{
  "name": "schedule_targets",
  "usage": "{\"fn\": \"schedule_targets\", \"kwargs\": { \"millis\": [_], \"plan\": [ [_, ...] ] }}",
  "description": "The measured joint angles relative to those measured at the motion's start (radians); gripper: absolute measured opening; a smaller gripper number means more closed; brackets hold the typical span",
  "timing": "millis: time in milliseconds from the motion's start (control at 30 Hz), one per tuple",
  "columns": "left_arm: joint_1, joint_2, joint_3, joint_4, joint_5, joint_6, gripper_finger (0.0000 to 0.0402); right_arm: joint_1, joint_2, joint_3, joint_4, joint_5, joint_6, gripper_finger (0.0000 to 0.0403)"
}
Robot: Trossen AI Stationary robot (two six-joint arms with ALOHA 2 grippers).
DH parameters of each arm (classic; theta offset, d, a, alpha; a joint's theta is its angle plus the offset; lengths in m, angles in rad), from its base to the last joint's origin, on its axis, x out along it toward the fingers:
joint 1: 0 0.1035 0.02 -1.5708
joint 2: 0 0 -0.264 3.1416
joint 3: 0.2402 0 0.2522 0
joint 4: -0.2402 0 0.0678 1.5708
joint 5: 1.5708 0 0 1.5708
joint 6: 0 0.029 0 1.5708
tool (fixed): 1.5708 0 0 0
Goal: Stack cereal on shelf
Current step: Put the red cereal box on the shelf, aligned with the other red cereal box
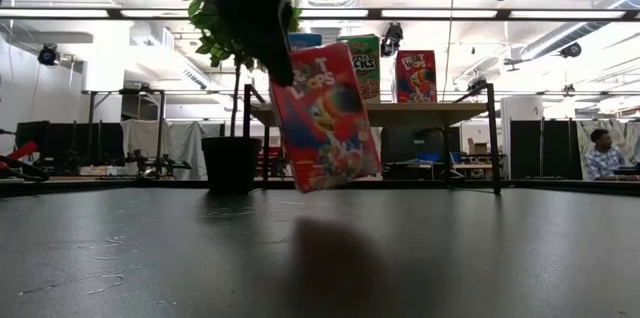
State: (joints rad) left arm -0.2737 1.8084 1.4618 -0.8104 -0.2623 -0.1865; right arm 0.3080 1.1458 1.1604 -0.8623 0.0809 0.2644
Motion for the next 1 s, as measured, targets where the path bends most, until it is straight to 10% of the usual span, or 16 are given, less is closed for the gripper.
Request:
{"fn": "schedule_targets", "kwargs": {
  "millis": [567,1000],
  "plan": [
    [0.007,0.032,0.044,-0.024,-0.017,0.064,0.0237,0.0,0.0,-0.039,0.058,0.052,0.016,0.0012],
    [-0.05,-0.176,-0.082,0.046,-0.133,0.145,0.0235,0.0,0.1,-0.088,0.405,0.13,-0.128,0.0012]
  ]
}}
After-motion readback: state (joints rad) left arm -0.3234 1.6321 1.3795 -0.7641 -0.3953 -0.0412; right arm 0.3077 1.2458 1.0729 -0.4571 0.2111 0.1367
